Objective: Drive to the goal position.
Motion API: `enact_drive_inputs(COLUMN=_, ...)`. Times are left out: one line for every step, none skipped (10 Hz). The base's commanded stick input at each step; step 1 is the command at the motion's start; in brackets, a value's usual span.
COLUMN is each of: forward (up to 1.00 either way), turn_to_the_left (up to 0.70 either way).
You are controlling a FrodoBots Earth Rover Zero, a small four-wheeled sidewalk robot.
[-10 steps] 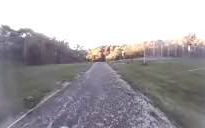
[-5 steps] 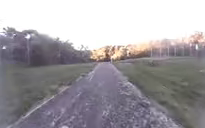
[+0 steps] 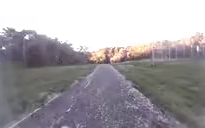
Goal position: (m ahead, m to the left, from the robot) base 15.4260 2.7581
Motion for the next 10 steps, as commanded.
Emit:
enact_drive_inputs(forward=1.0, turn_to_the_left=0.0)
enact_drive_inputs(forward=1.0, turn_to_the_left=0.0)
enact_drive_inputs(forward=1.0, turn_to_the_left=0.0)
enact_drive_inputs(forward=1.0, turn_to_the_left=0.0)
enact_drive_inputs(forward=1.0, turn_to_the_left=0.0)
enact_drive_inputs(forward=1.0, turn_to_the_left=0.0)
enact_drive_inputs(forward=1.0, turn_to_the_left=0.0)
enact_drive_inputs(forward=1.0, turn_to_the_left=0.0)
enact_drive_inputs(forward=1.0, turn_to_the_left=0.0)
enact_drive_inputs(forward=1.0, turn_to_the_left=0.0)
